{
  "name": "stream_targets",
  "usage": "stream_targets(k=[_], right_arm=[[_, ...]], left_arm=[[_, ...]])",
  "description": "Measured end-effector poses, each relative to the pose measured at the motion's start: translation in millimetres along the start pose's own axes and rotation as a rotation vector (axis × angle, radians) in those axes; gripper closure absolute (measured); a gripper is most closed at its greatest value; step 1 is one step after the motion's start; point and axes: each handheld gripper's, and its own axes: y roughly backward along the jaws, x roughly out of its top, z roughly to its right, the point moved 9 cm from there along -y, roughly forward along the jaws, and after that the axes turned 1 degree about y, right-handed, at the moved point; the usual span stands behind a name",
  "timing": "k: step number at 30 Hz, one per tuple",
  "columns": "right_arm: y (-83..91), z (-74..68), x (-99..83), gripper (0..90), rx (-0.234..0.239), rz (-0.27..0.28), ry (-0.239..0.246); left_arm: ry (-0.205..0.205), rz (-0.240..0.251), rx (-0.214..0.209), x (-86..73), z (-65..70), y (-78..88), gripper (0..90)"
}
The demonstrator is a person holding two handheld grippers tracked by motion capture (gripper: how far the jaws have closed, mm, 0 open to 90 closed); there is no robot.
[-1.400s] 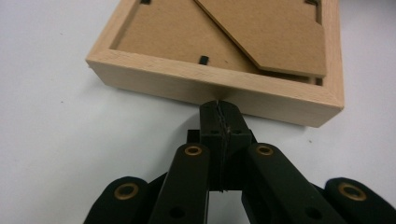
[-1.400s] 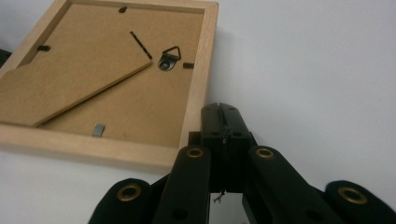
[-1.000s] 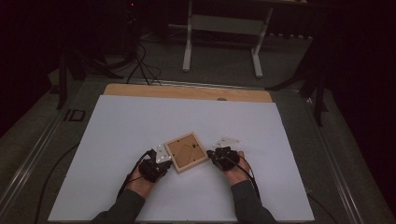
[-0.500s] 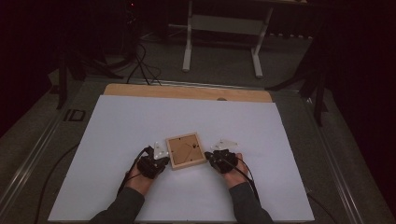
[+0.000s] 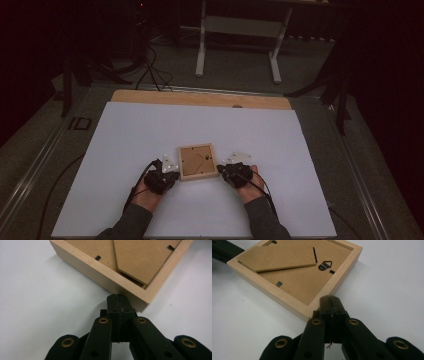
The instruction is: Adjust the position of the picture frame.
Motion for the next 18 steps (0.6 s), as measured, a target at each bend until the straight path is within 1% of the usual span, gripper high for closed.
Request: stream_targets(k=[1,2,3,5,9,13,18], right_arm=[[0.0,0.0,0.0,89.9,0.000,0.000,0.000],[0.3,-1.1,-0.1,89.9,0.001,0.000,0.003],[0.8,-2.6,-0.3,89.9,0.002,-0.003,0.009],[1.5,-4.2,-0.5,89.9,0.007,-0.007,0.011],[4.2,-7.4,-0.4,89.9,0.019,-0.006,0.022],[5.8,-9.0,-0.2,90.0,0.021,-0.007,0.022],[5.9,-9.4,-0.2,90.0,0.019,-0.006,0.016]], left_arm=[[0.000,0.000,0.000,0.0,0.0,0.0,89.5],[0.012,-0.001,-0.004,-1.4,1.8,2.2,89.5],[0.015,-0.004,-0.007,-2.3,2.4,3.1,89.5],[0.015,-0.014,-0.011,-4.8,4.0,4.5,89.5],[-0.004,-0.022,0.001,-7.0,6.5,5.9,89.5],[0.000,-0.019,0.006,-6.7,6.8,5.6,89.5],[-0.001,-0.018,0.034,-5.1,5.7,3.8,89.7]])
